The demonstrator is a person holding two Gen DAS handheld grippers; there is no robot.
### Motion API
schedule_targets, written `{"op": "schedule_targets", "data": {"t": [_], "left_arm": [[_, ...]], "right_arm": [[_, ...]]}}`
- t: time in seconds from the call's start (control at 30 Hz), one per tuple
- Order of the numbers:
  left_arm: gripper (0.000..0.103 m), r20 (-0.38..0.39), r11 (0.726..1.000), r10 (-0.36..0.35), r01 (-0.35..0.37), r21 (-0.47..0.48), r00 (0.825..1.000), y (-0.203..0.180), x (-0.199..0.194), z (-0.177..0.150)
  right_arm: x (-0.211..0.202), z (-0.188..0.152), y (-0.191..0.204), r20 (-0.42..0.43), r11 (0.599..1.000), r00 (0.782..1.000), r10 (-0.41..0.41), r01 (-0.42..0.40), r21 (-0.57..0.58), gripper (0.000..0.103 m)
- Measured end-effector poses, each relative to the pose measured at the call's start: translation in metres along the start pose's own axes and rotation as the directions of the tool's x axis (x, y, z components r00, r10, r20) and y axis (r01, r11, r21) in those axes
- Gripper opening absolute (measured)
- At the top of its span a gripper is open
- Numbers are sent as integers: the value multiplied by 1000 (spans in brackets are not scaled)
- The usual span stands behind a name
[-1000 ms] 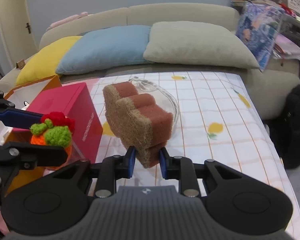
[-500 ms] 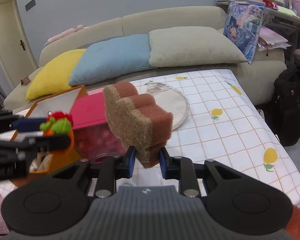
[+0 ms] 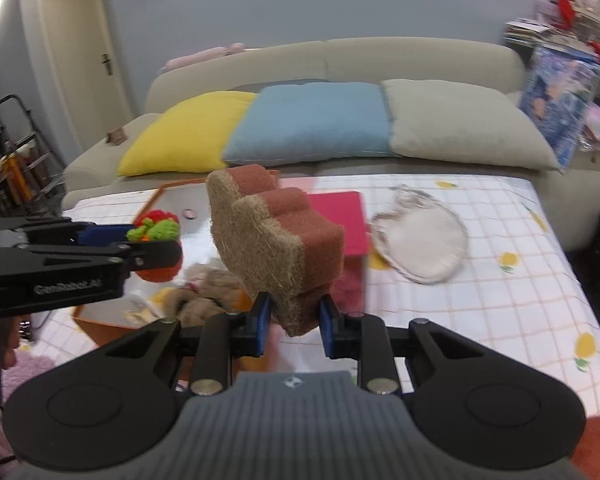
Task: Organize soft objects
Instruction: 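Carry the sponge and crochet orange over the orange box with both tools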
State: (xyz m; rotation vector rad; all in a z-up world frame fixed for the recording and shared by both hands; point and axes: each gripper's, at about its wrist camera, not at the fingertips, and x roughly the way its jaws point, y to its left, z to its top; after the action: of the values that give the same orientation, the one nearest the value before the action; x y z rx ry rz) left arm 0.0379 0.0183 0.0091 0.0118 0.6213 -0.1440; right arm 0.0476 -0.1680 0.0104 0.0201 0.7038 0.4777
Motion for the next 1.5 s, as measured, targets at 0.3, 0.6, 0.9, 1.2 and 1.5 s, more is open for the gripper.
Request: {"op": "schedule_targets", "data": {"t": [0.3, 0.6, 0.9, 1.2, 1.5], "left_arm": [[48, -5, 998, 68, -68, 18, 998, 36, 13, 0], [48, -36, 983, 107, -101, 152, 994, 61, 48, 9], [48, -69, 947, 135, -108, 303, 988, 72, 86, 14], [48, -117, 938, 141, -95, 332, 983, 90, 129, 15], [49, -195, 934, 178, -103, 341, 965, 105, 160, 8]], "right_arm": [[35, 27, 41, -25, 995, 998, 59, -61, -85, 24], [96, 62, 69, -70, 987, 998, 6, -17, -157, 24], [159, 90, 84, -133, 977, 991, -24, -4, -212, 24], [205, 97, 87, -176, 962, 983, -44, -6, -271, 23], [243, 95, 88, -221, 962, 975, -35, -27, -273, 23]]}}
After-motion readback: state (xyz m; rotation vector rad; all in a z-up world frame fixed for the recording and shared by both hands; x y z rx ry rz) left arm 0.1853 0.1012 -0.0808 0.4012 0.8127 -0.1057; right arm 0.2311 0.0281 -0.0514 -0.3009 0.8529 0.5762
